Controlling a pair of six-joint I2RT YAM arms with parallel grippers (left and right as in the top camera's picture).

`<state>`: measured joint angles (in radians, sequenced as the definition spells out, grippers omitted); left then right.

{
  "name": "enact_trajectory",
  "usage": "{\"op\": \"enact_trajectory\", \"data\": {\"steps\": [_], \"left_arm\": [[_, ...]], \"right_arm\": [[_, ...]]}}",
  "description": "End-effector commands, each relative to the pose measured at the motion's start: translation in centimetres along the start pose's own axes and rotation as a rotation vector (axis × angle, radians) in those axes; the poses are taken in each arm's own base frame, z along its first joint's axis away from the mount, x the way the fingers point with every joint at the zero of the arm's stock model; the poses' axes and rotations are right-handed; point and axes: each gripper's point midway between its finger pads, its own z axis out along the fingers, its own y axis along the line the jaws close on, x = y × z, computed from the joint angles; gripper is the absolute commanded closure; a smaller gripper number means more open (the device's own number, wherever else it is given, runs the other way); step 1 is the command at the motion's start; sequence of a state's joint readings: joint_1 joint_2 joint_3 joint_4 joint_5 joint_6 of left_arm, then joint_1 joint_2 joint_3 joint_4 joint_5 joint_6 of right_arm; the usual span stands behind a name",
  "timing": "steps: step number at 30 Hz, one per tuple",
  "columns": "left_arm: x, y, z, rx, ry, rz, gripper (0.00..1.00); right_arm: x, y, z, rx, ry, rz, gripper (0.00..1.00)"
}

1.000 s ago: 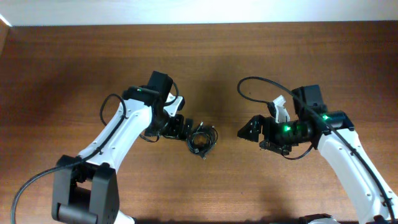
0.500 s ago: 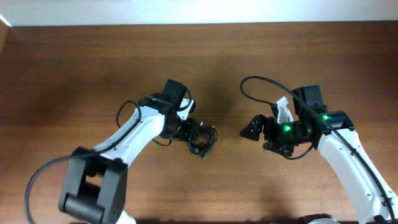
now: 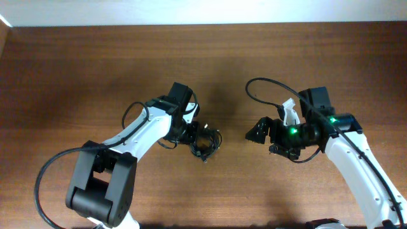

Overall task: Untangle cables
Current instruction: 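Grasp the cable bundle with the left gripper and lift it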

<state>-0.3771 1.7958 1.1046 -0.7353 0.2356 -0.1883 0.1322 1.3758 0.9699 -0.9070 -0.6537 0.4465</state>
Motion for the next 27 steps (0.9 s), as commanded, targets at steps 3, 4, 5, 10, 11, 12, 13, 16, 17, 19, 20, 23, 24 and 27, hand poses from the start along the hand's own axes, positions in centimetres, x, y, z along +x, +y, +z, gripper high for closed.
{"op": "enact_trajectory", "data": {"steps": [3,4,5,10,11,12,13,16,17,19,20,23,24,27], "left_arm": [[0.9,-3.6,0.1,0.217,0.044,0.065,0.8],[1.0,-3.8,0.0,0.229,0.043,0.078,0.77],[0.9,-3.8,0.0,0.229,0.039,0.082,0.74],[0.8,-3.9,0.0,0.236,0.033,0.127,0.73],[0.9,-4.2,-0.1,0.255,0.035,0.135,0.73],[0.9,-4.6,-0.2,0.274,0.035,0.138,0.73],[0.8,-4.9,-0.3,0.291,0.032,0.14,0.71],[0.3,-5.0,-0.7,0.293,0.016,0.157,0.67],[0.0,-5.1,-0.7,0.294,0.006,0.173,0.64],[-0.4,-5.2,-0.7,0.292,-0.016,0.195,0.61],[-0.7,-5.1,-0.6,0.283,-0.026,0.199,0.6],[-1.2,-4.5,-0.4,0.24,-0.045,0.206,0.6],[-1.3,-4.1,-0.3,0.218,-0.047,0.205,0.6],[-1.2,-3.7,0.4,0.2,-0.033,0.199,0.65]], "right_arm": [[-0.1,-0.1,0.2,0.011,-0.002,0.0,0.02],[-0.1,-0.1,0.2,0.011,-0.002,-0.001,0.02],[-0.1,-0.1,0.2,0.011,-0.003,-0.002,0.02],[-0.1,-0.1,0.2,0.011,-0.004,-0.002,0.02],[-0.1,-0.1,0.2,0.011,-0.004,-0.002,0.02],[-0.1,-0.1,0.2,0.011,-0.004,-0.002,0.02],[-0.1,-0.1,0.2,0.011,-0.004,-0.002,0.02],[-0.1,-0.1,0.2,0.011,-0.004,-0.002,0.02],[-0.1,-0.1,0.2,0.011,-0.004,-0.002,0.02],[-0.2,-0.2,0.2,0.014,-0.006,-0.002,0.02],[-0.2,-0.2,0.2,0.017,-0.007,-0.002,0.02],[-0.2,-0.3,0.2,0.018,-0.005,-0.001,0.02],[-0.1,-0.3,0.2,0.019,-0.002,0.001,0.02],[0.1,-0.4,0.2,0.022,0.003,0.006,0.02]]}}
